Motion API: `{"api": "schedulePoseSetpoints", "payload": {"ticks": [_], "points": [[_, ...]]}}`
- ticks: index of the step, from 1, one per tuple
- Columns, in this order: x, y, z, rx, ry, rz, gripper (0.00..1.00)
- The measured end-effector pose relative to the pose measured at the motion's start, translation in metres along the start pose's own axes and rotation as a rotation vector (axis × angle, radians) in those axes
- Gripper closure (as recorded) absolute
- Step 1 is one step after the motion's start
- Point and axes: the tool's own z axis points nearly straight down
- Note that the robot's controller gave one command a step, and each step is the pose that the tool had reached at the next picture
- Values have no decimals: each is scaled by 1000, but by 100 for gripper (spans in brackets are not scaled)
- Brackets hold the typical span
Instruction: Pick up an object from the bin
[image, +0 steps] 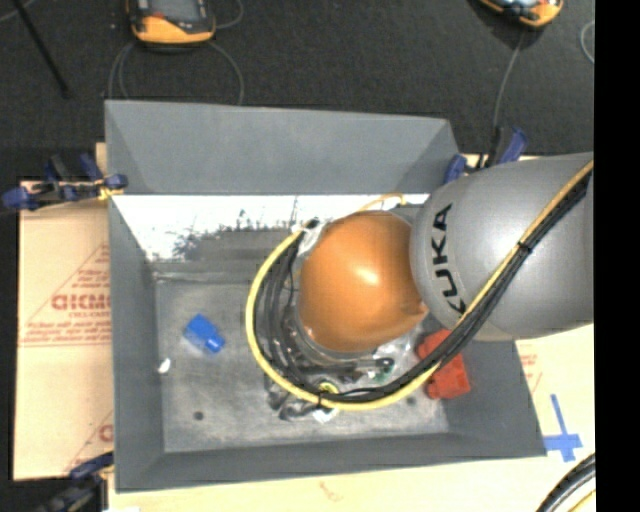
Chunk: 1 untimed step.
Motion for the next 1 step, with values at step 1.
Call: {"api": "schedulePoseSetpoints", "payload": {"ticks": [1], "points": [[1,0,1,-2,1,4,0]]}}
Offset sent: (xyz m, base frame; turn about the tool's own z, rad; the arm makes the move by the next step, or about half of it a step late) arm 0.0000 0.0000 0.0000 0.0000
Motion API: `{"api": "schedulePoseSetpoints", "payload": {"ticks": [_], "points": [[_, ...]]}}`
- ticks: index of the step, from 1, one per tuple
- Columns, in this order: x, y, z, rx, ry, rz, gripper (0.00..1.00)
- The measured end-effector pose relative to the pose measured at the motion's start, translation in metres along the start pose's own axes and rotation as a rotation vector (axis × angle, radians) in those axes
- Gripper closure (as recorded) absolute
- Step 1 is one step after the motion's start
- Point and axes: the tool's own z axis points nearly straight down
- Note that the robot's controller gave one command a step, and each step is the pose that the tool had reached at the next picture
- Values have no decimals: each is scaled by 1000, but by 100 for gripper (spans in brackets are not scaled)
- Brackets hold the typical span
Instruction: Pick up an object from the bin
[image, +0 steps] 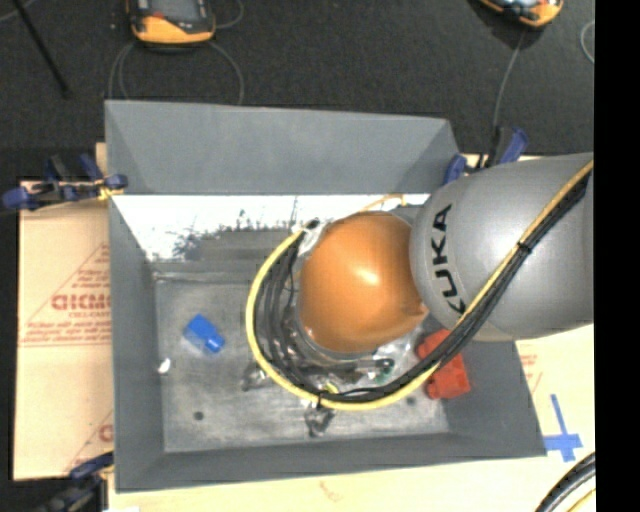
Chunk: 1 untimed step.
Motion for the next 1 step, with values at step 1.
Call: {"api": "schedulePoseSetpoints", "payload": {"ticks": [1], "points": [[-17,-64,-42,8,-3,93,0]]}}
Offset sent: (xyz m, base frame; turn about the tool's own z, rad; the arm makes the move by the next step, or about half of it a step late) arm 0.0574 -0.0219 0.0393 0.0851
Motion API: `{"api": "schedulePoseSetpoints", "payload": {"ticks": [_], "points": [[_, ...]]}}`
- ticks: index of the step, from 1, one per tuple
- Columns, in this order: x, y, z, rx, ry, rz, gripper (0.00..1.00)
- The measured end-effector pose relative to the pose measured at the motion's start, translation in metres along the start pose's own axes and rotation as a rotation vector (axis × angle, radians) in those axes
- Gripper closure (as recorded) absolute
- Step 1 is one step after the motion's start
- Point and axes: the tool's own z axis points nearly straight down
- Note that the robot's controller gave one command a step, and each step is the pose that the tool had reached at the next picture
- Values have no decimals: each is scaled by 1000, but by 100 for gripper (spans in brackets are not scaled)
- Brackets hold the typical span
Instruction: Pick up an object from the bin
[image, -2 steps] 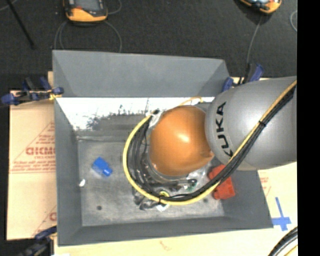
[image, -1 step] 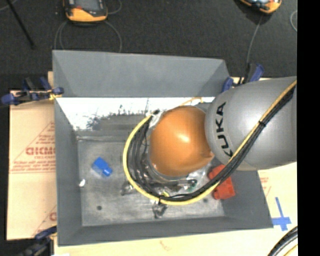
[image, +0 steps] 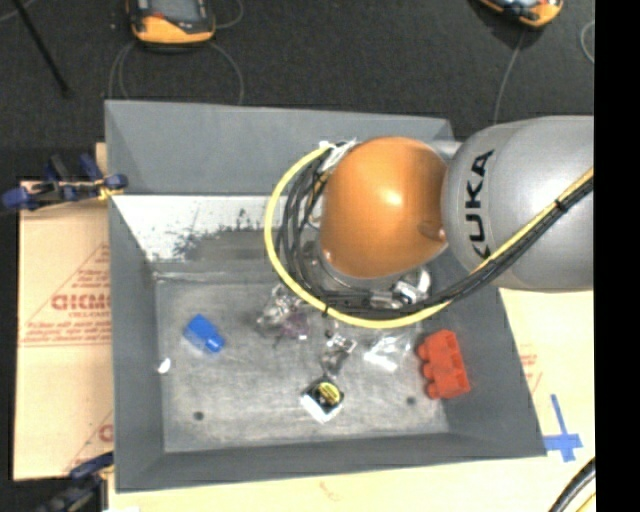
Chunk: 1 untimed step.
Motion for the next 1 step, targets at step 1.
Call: {"api": "schedulePoseSetpoints", "payload": {"ticks": [1], "points": [[58,19,91,-13,12,-123,0]]}}
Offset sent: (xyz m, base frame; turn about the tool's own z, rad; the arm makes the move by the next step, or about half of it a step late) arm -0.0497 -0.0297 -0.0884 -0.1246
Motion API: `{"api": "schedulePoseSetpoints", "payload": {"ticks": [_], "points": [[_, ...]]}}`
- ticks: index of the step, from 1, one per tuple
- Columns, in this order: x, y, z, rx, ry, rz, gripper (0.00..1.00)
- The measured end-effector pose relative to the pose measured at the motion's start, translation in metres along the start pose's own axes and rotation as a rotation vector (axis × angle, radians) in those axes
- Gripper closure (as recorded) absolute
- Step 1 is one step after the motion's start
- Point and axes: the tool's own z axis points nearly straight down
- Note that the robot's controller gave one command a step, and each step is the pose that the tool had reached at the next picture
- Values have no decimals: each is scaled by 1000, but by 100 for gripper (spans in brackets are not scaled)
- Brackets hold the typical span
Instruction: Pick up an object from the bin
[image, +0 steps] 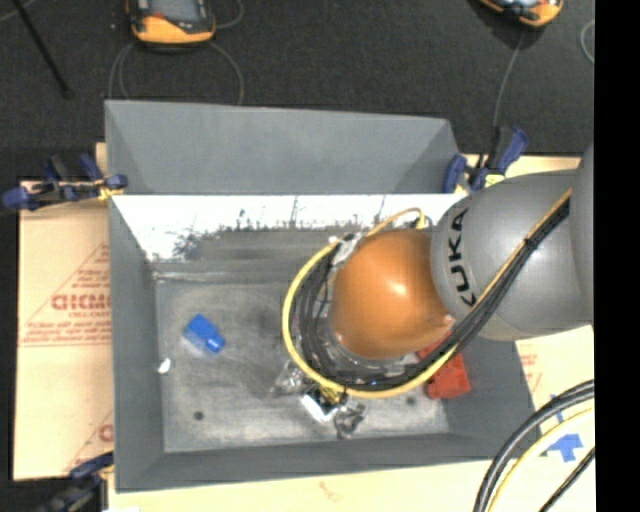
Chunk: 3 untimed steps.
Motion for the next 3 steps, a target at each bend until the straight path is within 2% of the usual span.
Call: {"api": "schedulePoseSetpoints", "payload": {"ticks": [1,2,3], "points": [[12,-79,29,12,-7,57,0],[21,-41,34,23,-16,-283,0],[0,-44,36,10,1,-270,0]]}}
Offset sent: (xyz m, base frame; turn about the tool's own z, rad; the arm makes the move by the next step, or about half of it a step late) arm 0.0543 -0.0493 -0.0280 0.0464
